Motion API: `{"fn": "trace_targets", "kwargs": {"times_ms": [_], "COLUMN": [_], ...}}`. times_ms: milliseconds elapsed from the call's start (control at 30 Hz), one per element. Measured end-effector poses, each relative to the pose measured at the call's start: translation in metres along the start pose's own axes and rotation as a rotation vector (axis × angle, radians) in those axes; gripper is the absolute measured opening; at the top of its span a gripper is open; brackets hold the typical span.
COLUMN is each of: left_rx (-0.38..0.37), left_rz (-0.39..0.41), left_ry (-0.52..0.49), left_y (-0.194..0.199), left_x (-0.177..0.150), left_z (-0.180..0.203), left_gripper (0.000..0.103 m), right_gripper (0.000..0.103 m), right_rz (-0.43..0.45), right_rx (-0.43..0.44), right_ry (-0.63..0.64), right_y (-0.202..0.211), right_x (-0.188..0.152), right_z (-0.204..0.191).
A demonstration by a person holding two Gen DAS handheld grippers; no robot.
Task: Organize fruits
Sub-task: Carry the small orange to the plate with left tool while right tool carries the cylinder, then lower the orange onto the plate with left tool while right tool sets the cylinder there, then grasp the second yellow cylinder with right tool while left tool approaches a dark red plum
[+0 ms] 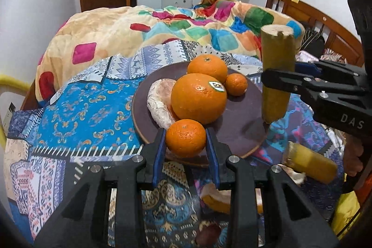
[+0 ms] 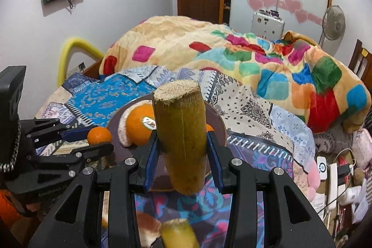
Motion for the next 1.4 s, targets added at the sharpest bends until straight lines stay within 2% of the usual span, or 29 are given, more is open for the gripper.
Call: {"fn": "trace_targets", "kwargs": {"times_ms": [200, 400, 533, 800, 1067, 1300, 1400], "left_rx": [-0.045, -0.043, -0.018, -0.018, 0.019, 0.039, 0.049], "left_rz": [-0.038, -0.056, -0.044, -0.035, 0.015, 0.016, 0.008], "left_ry": [0.008, 0.014, 0.000, 0.018, 0.046, 0.067, 0.067], "left_y": [-0.016, -0.024, -0.023, -0.015, 0.024, 0.054, 0.062], "left_x": [0.002, -0.002, -0.001, 0.000, -0.001, -0.016, -0.025], "left_z": [0.002, 0.004, 0.005, -0.001, -0.013, -0.018, -0.018], "left_gripper": [0.033, 0.033, 0.033, 0.039, 0.039, 0.039, 0.039], "right_gripper": [0.036, 0.037, 0.037, 0.037, 0.042, 0.042, 0.042], "right_rz": [-0.028, -0.048, -0.097, -0.070, -0.009, 0.001, -0.001], "right_rx": [-0.006, -0.009, 0.029, -0.003, 0.000, 0.009, -0.019], "right_ry": [0.018, 0.006, -0.029, 0.028, 0.005, 0.010, 0.033], "right_y": [-0.022, -0.032, -0.040, -0.019, 0.021, 0.056, 0.065], "right_x": [0.004, 0.004, -0.003, -0.004, -0.008, -0.030, -0.043], "right_z": [0.002, 0.005, 0.007, 0.000, 0.001, -0.001, -0.002]}}
Point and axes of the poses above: each gripper's, at about its wrist camera, not at the fingertips, and y roughly against the way its jaws point, z to its right, x to its top, the point moved 5 cm from there along -y, roughly the way its jaws point, and after that the axes turned 7 degrees about x, right-handed, at the moved point
